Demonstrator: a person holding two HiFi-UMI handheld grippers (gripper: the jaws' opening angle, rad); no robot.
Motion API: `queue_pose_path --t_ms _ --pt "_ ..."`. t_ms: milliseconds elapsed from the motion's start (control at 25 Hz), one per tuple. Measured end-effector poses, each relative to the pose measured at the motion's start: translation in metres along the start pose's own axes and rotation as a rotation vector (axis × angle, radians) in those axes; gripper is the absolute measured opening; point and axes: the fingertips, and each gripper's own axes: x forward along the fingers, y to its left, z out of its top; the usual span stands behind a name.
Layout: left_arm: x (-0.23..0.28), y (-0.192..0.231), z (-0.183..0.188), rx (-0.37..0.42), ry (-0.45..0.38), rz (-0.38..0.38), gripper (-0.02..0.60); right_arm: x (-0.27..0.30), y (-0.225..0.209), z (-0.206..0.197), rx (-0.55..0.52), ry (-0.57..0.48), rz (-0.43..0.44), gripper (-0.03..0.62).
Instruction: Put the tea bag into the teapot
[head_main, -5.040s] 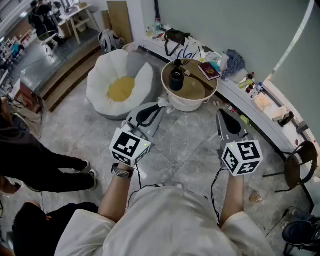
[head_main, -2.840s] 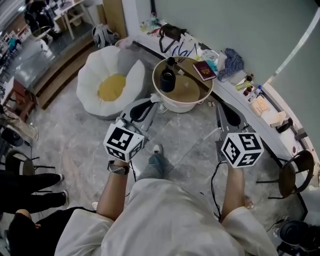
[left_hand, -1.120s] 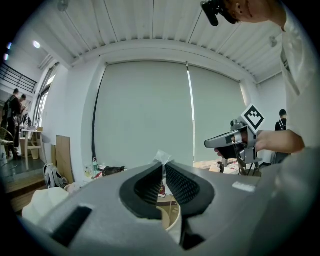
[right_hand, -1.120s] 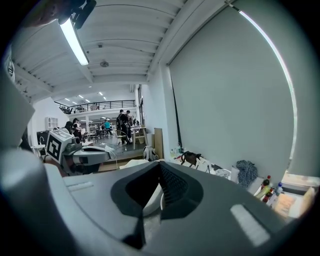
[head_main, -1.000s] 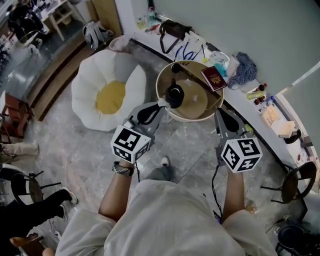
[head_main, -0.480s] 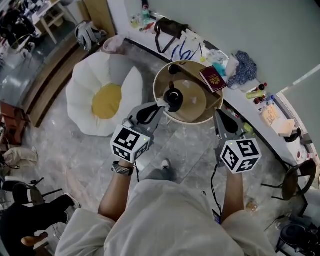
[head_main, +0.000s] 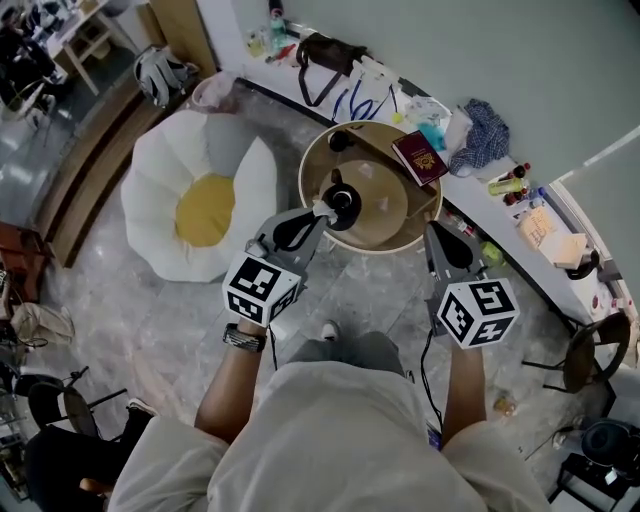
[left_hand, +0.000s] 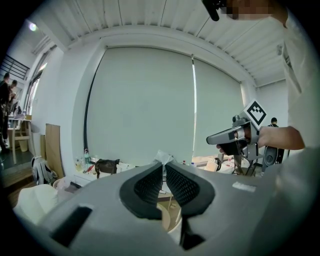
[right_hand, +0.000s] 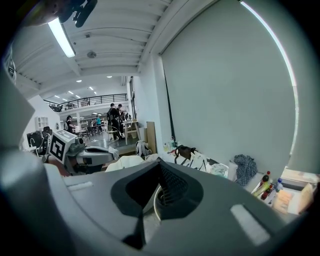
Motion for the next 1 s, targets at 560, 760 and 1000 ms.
queue_pose_path --t_ms 560,760,1000 --pt "0.032 0.004 -0.011 -0.013 0.036 -0.019 0.023 0.014 -0.024 0.007 0.001 -0.003 -0.005 0.005" --pt "0.048 0.007 -0.011 -0.009 0.042 -0.016 0.023 0.019 -0.037 0.011 0.006 -0.022 -0.006 0.005" --pt "0.065 0.011 -0.01 -0.006 0.05 -0.013 0.023 0.022 -0.055 0.012 0.016 -0.021 -0.009 0.005"
